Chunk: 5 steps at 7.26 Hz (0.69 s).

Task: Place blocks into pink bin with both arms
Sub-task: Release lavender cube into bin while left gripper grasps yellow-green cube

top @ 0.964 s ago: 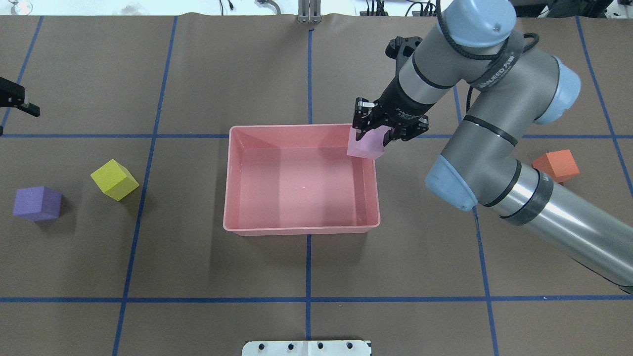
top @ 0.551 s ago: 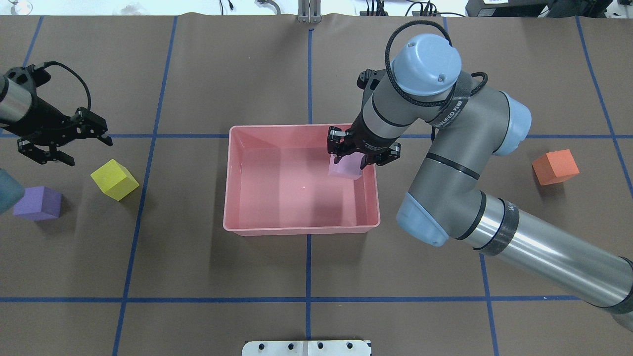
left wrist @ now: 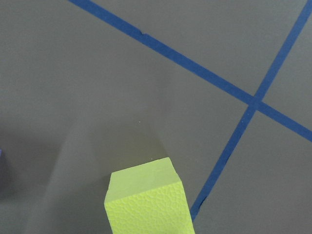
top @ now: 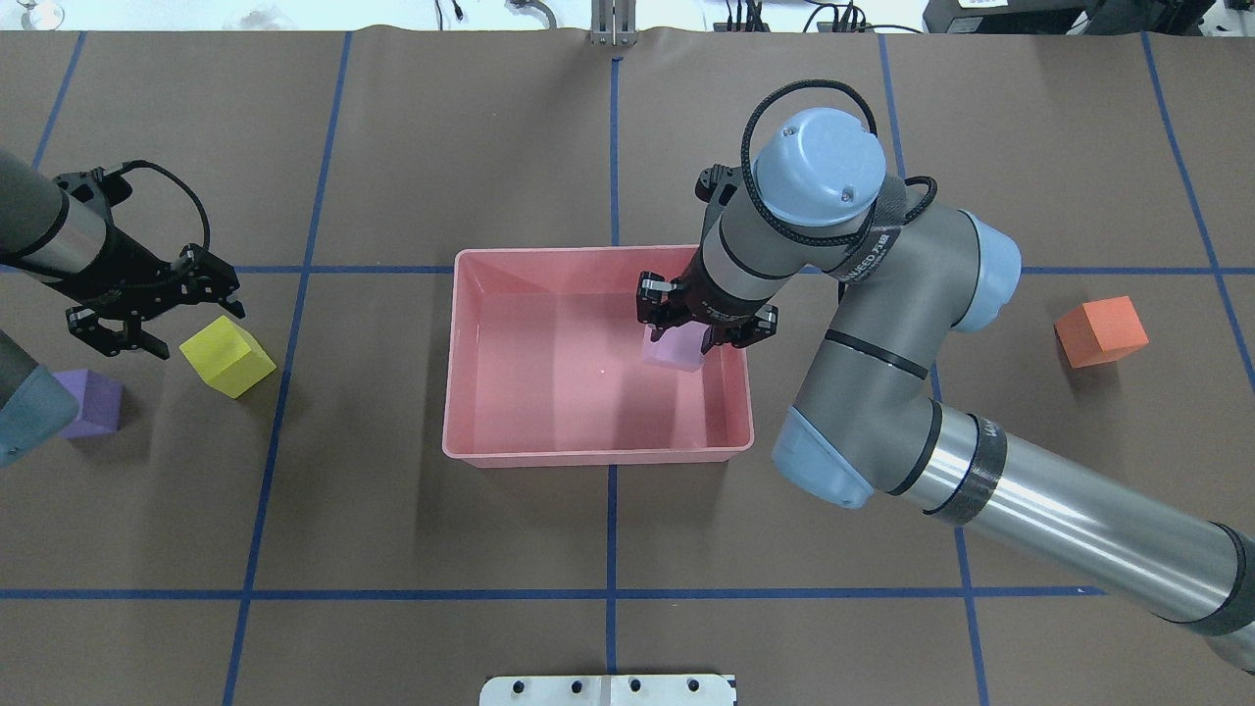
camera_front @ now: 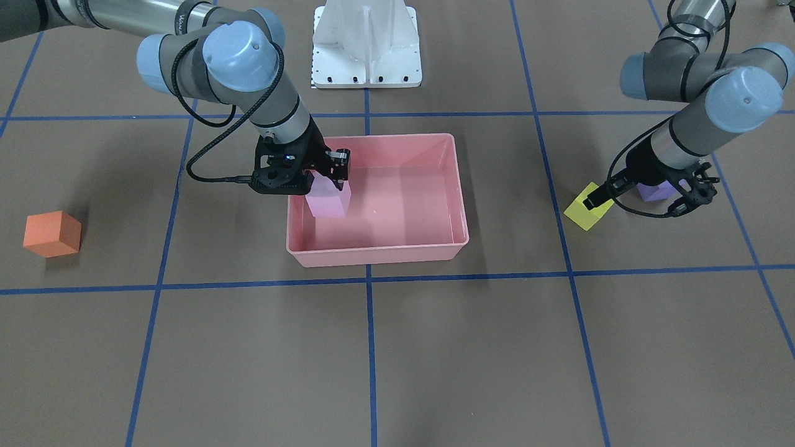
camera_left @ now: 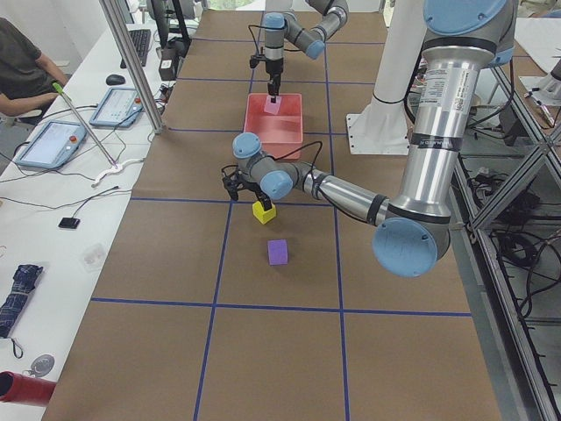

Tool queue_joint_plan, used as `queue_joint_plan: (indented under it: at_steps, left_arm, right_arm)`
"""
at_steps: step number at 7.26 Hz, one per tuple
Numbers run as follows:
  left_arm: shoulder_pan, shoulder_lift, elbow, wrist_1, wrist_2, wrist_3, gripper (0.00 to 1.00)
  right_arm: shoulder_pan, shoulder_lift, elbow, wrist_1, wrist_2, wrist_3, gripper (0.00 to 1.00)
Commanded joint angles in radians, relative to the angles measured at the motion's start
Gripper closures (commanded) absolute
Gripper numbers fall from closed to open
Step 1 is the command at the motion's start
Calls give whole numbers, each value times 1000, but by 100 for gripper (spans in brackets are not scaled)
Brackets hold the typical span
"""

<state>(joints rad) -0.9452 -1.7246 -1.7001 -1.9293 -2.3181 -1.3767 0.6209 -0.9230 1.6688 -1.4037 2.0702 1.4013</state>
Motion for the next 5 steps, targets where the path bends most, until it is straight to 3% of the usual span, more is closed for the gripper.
queue_joint_plan:
  at_steps: [1,2,5]
  left_arm:
    - [9,-4,20,-3,0,-7,0]
    - [17,-4,33,-10,-1,-5,0]
    - [25,-4,53,-13,-1,-5,1]
  right_arm:
    - [-6,-4,-26,52,-2,24,18]
    - [-6,-4,-24,54,-7,24,1]
    - [-6,-4,-20,55,-22,24,1]
